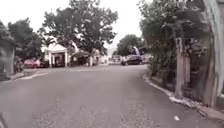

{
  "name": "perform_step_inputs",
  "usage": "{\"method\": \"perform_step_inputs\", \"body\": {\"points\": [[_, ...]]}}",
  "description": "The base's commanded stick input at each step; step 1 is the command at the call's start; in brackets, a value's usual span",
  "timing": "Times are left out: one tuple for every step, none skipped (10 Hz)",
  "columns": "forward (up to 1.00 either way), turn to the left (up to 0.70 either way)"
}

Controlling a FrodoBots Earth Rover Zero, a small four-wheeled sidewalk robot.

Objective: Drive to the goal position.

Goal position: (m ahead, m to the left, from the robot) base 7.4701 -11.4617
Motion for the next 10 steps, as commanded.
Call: {"method": "perform_step_inputs", "body": {"points": [[0.70,0.00],[0.70,0.00],[0.70,0.00],[0.70,0.00],[0.70,0.00],[0.70,0.00],[0.70,0.00],[0.70,0.00],[0.70,0.00],[0.70,0.00]]}}
